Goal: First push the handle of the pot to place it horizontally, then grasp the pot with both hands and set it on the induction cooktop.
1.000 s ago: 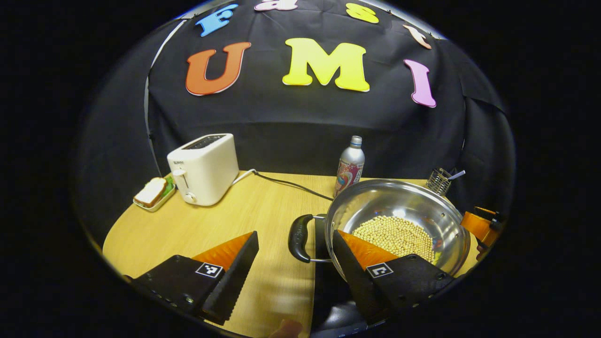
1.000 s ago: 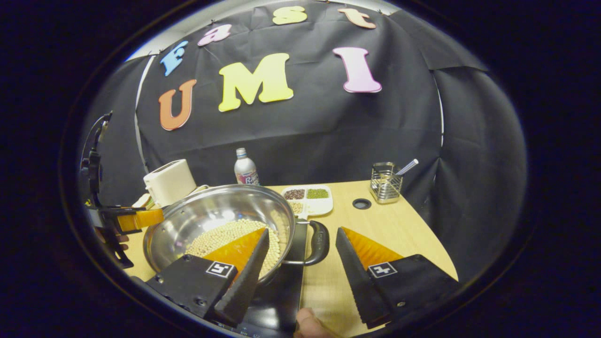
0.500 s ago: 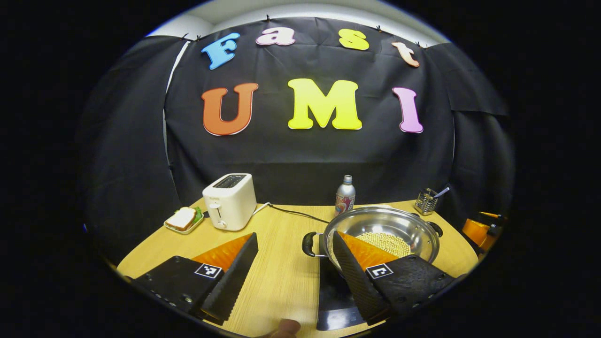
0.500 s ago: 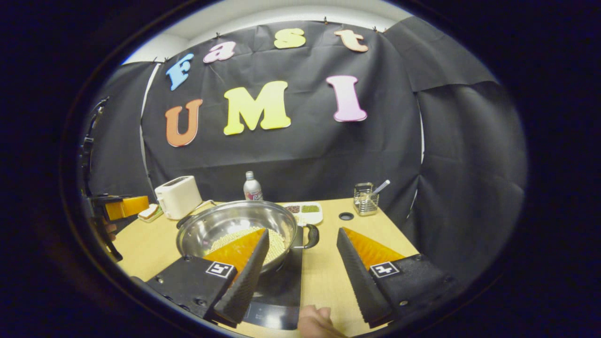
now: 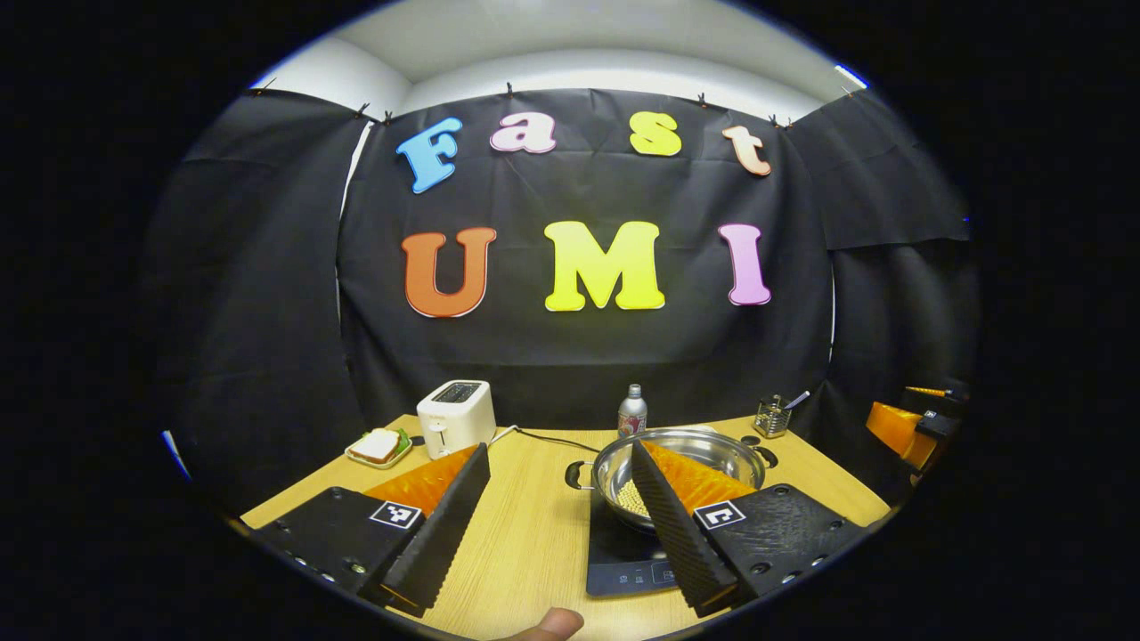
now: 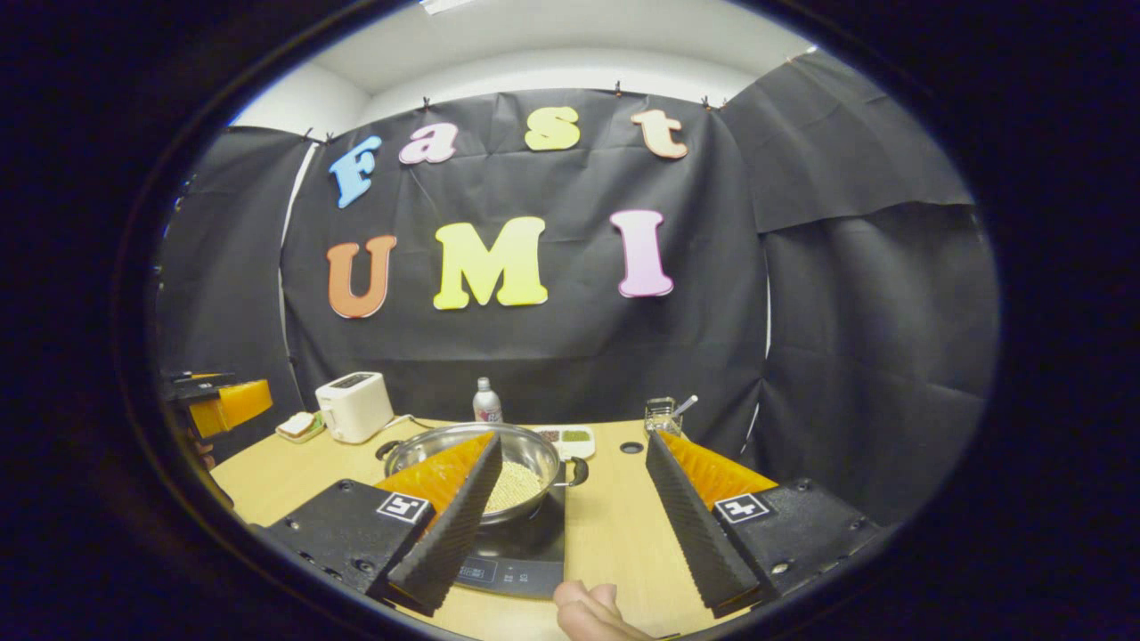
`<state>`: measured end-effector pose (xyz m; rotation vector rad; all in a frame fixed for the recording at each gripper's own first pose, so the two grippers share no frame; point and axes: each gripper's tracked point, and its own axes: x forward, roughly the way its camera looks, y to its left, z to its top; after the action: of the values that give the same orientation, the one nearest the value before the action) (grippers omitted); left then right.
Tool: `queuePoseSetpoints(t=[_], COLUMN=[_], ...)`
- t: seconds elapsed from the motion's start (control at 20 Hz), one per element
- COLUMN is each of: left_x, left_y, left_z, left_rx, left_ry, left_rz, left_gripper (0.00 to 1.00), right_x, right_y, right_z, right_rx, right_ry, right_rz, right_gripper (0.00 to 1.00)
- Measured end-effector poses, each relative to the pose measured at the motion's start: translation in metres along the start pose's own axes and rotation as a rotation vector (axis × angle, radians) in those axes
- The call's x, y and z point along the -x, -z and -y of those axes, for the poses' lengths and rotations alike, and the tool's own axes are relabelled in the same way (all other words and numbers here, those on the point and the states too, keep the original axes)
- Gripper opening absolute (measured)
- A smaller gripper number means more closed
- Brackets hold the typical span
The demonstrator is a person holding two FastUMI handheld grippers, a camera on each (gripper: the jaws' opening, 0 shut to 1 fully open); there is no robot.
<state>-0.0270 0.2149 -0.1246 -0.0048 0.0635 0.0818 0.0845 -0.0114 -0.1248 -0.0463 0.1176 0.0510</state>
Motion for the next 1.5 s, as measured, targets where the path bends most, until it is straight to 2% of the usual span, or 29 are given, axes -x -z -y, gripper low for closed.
queuePoseSetpoints(t=[0.2,0.5,0.65,1.05,1.5], left_x=[0.042,0.09,0.109,0.136,0.142], left_y=[-0.027,-0.06,-0.066,-0.071,-0.066], left_z=[0.008,-0.003,-0.011,-0.017,-0.006], left_rx=[-0.007,0.017,0.018,0.014,0.001], left_ry=[0.03,0.01,0.005,0.013,0.043], left_rz=[0.041,0.096,0.123,0.162,0.16], left_gripper=[0.95,0.94,0.94,0.94,0.94], right_x=[0.044,0.1,0.125,0.161,0.161], right_y=[-0.038,-0.085,-0.098,-0.101,-0.088], right_z=[0.009,0.023,0.025,0.03,0.04], right_rx=[-0.011,-0.043,-0.019,0.006,0.001], right_ry=[0.03,0.071,0.063,0.061,0.072], right_rz=[0.07,0.171,0.218,0.256,0.236], right_gripper=[1.0,1.0,0.99,1.0,1.0])
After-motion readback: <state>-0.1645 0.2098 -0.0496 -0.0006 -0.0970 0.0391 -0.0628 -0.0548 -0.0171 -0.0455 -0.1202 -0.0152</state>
